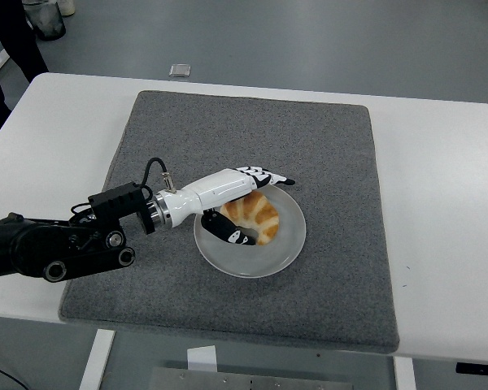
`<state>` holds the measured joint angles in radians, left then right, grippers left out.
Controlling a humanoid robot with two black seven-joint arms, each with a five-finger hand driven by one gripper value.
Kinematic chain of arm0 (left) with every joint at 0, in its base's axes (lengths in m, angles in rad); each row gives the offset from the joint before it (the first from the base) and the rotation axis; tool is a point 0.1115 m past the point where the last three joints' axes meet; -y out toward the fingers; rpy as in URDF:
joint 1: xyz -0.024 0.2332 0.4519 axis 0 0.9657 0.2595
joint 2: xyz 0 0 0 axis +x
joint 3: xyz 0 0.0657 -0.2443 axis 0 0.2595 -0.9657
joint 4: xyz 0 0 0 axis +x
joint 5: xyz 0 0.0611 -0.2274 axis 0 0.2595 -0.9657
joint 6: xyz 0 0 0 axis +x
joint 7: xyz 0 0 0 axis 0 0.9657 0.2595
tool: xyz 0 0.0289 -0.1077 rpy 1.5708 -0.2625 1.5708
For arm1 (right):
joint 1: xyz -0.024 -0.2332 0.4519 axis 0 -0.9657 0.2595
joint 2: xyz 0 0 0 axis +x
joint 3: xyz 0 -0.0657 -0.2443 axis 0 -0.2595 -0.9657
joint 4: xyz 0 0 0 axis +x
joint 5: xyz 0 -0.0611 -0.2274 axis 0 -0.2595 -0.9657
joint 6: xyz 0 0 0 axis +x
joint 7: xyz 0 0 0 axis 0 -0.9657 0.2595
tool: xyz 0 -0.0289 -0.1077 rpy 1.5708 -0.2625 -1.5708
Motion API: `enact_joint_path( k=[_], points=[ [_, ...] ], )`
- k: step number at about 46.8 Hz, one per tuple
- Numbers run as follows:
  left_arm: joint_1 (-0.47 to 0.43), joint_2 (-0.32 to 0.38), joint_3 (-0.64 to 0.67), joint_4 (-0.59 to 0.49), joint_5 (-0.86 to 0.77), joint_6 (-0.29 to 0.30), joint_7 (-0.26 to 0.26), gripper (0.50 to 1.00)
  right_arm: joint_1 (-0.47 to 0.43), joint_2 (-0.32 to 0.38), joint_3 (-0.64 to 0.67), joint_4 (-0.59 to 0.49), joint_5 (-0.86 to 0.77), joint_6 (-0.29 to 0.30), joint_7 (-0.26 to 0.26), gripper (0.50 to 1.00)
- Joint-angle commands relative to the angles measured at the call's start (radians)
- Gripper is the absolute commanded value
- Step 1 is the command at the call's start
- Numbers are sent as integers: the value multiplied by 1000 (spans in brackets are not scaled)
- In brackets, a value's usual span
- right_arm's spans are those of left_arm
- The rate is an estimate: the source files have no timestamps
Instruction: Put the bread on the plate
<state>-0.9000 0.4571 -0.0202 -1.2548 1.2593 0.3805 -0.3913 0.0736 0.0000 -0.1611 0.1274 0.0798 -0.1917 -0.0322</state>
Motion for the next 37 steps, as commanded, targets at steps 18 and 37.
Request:
enact_joint_path(
  k=[18,37],
  points=[
    [-19,-2,-156,9,-44,-58,0,994,0,0,0,0,0,0,0,952],
    [-168,12,-372,31,-429,-302,12,994,0,0,0,6,0,3,0,952]
  ],
)
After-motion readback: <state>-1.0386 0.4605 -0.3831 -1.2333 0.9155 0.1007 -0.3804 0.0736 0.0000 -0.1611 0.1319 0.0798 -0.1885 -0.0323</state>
